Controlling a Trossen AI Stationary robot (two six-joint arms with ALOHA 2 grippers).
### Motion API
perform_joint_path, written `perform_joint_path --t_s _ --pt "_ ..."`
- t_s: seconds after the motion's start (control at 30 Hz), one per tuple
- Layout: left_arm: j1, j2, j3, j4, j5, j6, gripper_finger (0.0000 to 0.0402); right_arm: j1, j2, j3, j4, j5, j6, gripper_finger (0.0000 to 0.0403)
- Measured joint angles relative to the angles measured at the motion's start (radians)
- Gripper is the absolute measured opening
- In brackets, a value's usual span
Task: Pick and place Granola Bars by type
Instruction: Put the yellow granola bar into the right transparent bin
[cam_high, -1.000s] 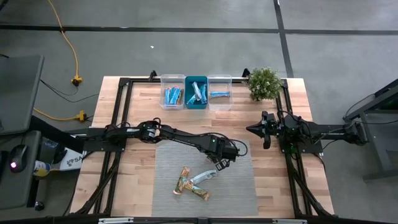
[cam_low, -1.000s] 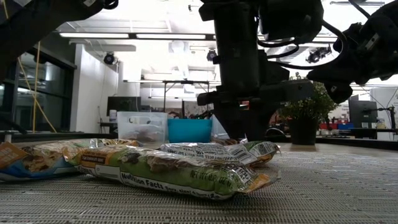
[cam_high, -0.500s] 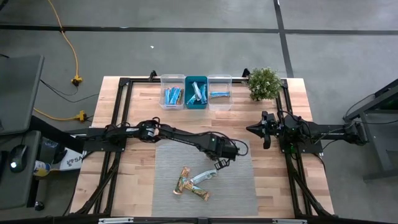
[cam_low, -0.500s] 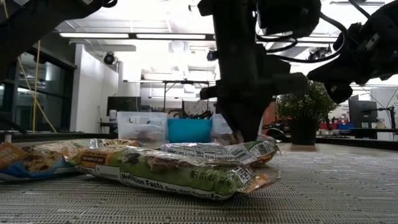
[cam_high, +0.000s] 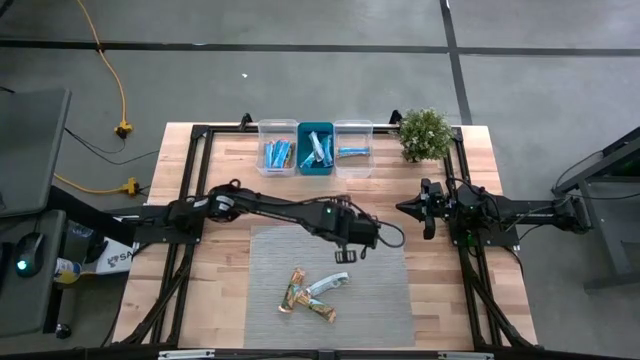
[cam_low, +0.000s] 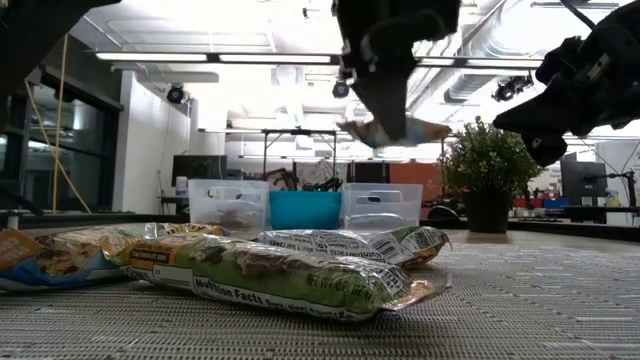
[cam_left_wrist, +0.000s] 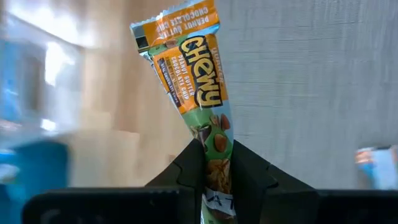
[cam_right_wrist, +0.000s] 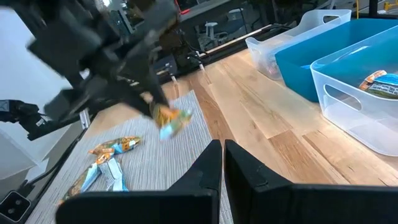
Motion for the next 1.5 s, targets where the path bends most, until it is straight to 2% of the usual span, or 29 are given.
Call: perform_joint_path --t_s 0.17,0.53,0.7,1.03,1.17,1.3,1.5 --pt "0.04 -0.057 0.0 -0.004 -0.068 0.18 0.0052 0.0 0.0 0.0 0.0 0.0 0.0 0.0" --pt "0.226 -0.191 0.002 0.011 -0.04 0.498 0.0052 0.0 0.017 0.0 0.0 0.0 0.0 0.0" --pt "0.337 -0.223 0.002 0.067 0.072 0.645 0.0052 0.0 0.02 0.0 0.0 0.0 0.0 0.0" --pt "0.506 -0.23 0.001 0.075 0.231 0.789 0.0052 0.0 0.019 0.0 0.0 0.0 0.0 0.0" --pt "0.556 -0.23 0.001 0.08 0.265 0.839 0.0052 0.0 0.02 0.0 0.0 0.0 0.0 0.0" --pt "0.596 -0.229 0.001 0.108 0.342 0.873 0.0052 0.0 0.02 0.0 0.0 0.0 0.0 0.0" --pt "0.616 -0.204 0.004 0.183 0.408 0.92 0.0052 0.0 0.02 0.0 0.0 0.0 0.0 0.0"
